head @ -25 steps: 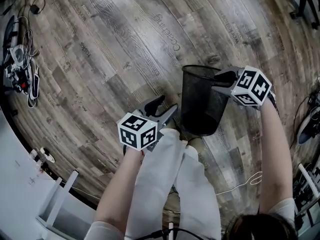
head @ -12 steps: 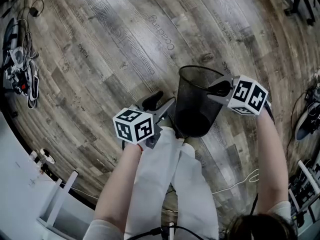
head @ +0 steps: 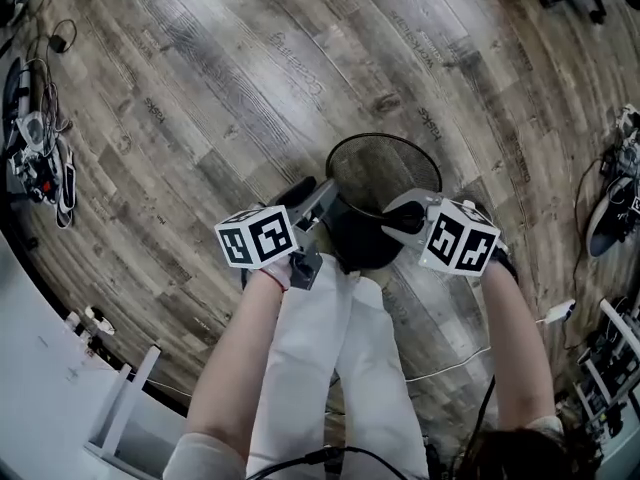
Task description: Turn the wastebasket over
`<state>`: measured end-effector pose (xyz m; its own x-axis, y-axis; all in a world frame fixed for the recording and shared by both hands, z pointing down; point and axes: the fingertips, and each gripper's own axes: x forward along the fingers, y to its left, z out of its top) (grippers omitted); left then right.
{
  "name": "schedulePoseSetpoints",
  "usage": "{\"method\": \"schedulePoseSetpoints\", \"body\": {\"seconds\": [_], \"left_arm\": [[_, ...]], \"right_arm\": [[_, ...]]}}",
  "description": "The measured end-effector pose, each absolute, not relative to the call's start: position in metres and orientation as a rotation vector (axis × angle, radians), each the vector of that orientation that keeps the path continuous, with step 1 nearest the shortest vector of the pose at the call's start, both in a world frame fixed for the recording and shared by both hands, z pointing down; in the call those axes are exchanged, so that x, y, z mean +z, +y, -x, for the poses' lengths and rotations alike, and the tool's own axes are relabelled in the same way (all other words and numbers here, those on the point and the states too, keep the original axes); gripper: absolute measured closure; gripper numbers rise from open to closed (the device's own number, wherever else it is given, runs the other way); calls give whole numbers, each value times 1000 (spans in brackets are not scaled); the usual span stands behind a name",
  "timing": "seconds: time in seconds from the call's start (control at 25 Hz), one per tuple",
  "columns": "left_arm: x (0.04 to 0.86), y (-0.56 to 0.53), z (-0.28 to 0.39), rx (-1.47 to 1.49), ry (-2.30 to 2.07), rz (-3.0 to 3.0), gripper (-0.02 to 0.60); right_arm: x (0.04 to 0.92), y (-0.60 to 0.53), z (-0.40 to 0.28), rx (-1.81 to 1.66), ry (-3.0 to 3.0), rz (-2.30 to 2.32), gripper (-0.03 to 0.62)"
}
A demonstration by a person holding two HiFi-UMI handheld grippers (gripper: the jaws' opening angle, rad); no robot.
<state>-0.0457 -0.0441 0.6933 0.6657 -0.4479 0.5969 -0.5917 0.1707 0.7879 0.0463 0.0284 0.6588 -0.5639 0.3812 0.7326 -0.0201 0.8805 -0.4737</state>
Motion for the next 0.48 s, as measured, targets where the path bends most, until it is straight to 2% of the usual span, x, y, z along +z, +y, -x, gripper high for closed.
{"method": "schedulePoseSetpoints", "body": {"seconds": [0.48], "left_arm": [[727, 29, 24, 453, -879, -1346, 353]], "right_arm": [[636, 118, -65, 341, -2095, 477, 560]]}}
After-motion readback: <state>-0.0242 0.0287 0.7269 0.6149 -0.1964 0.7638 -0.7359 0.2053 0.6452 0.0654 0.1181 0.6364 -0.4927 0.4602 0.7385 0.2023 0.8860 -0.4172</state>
